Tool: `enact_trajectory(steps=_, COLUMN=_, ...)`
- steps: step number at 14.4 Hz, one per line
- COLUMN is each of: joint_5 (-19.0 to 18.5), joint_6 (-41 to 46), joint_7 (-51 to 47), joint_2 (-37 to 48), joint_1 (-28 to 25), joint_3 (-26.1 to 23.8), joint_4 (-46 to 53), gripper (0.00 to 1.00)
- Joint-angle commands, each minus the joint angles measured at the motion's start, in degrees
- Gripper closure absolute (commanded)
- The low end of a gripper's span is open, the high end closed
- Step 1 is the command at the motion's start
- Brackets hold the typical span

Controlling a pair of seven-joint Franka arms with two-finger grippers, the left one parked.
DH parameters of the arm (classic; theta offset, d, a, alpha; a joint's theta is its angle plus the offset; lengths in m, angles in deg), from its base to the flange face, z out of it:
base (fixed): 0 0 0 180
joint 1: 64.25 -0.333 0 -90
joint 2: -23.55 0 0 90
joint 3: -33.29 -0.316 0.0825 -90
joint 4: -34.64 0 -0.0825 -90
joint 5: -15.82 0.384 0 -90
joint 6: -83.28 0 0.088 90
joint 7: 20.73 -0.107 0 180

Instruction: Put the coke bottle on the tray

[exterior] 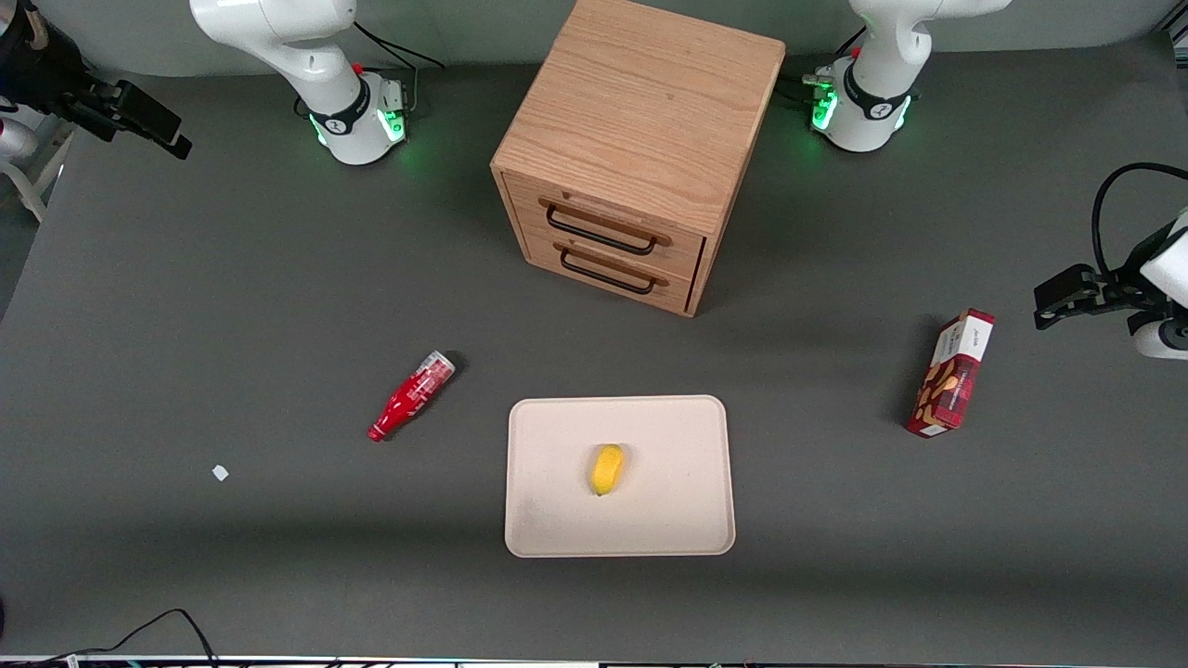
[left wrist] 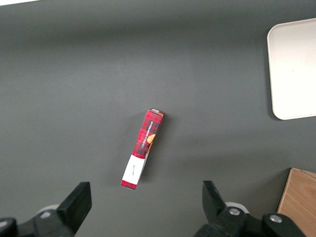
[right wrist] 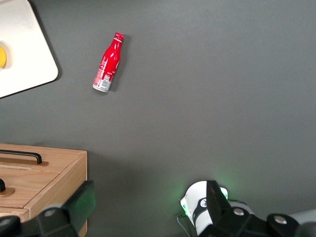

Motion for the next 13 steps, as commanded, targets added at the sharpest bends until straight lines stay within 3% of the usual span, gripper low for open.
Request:
enact_trajectory(steps=1, joint_5=0.4, joint_6=1.0, joint_7=1.0, joint_2=-1.5, joint_1=-0.1, joint_3=0.2, joint_4=1.9, gripper=0.00)
enact_trajectory(steps=6, joint_5=1.1, joint_6=1.2, joint_7=-0.1, joint_2=-11.8, joint_1=-0.5, joint_3=-1.8, joint_4=14.8, gripper=0.00)
enact_trajectory(steps=8, joint_5=1.1, joint_6=0.4, joint_7=-4.5, joint_2=-16.3, joint_1=-0.8, joint_3=-4.6, joint_4=17.0, gripper=0.00)
enact_trajectory(steps=11, joint_5=4.2, joint_6=-6.3, joint_7=-16.5, joint_2=-22.6, joint_1=-0.9, joint_3=-6.9, joint_4=15.0, gripper=0.00)
enact_trajectory(steps=13, joint_5=4.1, joint_6=-12.8, joint_7=-20.1, joint_2=-26.1, joint_1=-0.9, joint_3=-9.0, joint_4=8.7, gripper=0.00)
